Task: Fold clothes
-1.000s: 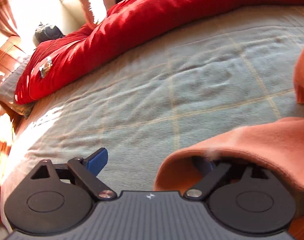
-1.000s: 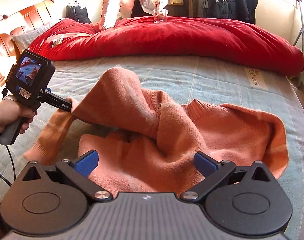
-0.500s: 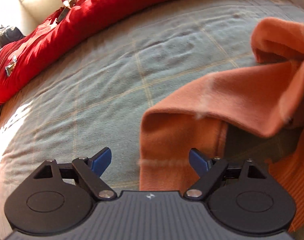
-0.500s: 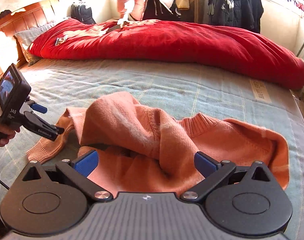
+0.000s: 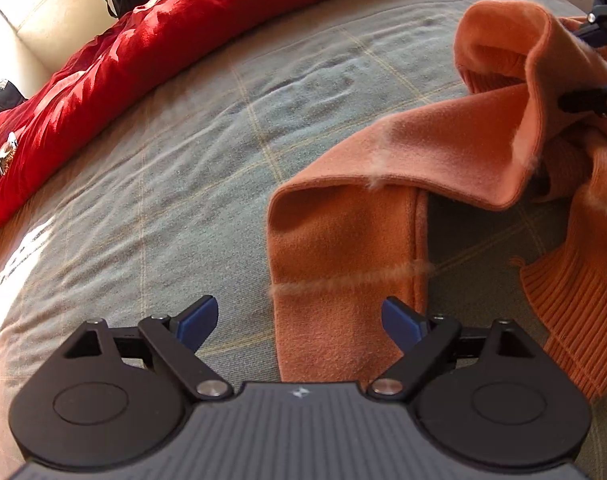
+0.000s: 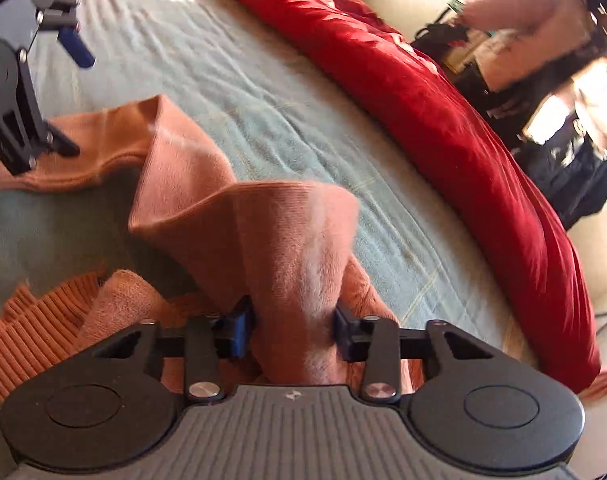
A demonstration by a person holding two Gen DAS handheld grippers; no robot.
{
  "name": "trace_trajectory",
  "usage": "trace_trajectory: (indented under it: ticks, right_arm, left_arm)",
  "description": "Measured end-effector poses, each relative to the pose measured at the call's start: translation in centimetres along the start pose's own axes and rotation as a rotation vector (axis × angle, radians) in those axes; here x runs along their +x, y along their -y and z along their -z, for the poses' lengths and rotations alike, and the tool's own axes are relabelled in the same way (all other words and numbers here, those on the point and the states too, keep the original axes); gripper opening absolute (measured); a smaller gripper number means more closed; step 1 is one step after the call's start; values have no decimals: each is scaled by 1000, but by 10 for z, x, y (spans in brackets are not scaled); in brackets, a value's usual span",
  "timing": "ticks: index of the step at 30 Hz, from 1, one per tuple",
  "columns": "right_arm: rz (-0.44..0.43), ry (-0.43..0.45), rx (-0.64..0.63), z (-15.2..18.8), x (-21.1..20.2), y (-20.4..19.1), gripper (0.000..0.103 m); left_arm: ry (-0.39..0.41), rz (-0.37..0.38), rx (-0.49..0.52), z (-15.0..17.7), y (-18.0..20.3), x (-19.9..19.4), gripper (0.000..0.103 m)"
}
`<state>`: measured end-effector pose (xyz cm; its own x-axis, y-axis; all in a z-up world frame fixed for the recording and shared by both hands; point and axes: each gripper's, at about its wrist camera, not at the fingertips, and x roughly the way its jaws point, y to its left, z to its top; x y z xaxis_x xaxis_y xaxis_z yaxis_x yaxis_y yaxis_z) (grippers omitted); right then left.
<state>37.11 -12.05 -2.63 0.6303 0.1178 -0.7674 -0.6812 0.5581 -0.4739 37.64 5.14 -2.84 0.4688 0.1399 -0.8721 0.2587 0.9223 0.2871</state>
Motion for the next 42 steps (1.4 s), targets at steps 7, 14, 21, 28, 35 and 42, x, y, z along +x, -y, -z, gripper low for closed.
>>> trace_trajectory:
  ticks: [7, 14, 21, 28, 35, 42]
  right_arm:
    - [22, 4, 7, -40, 37, 29, 16]
    - [76, 20, 115, -88, 108, 88, 14]
    - [3, -19, 201, -92, 143, 98, 22]
    - [-99, 63, 234, -69, 74, 83, 45]
    - [-245, 44, 161, -52, 48, 27, 47]
    - [-200, 94, -111, -61, 53, -40, 66]
  left_arm:
    - [10, 46, -86, 4, -27, 2, 89]
    - [33, 68, -133, -4, -45, 13, 89]
    - [20, 122, -156, 1, -42, 27, 90]
    - [0, 174, -166, 10, -28, 37, 97]
    - [-57, 167, -301, 12, -41, 36, 98]
    - [-48, 52, -273, 17, -55, 25, 98]
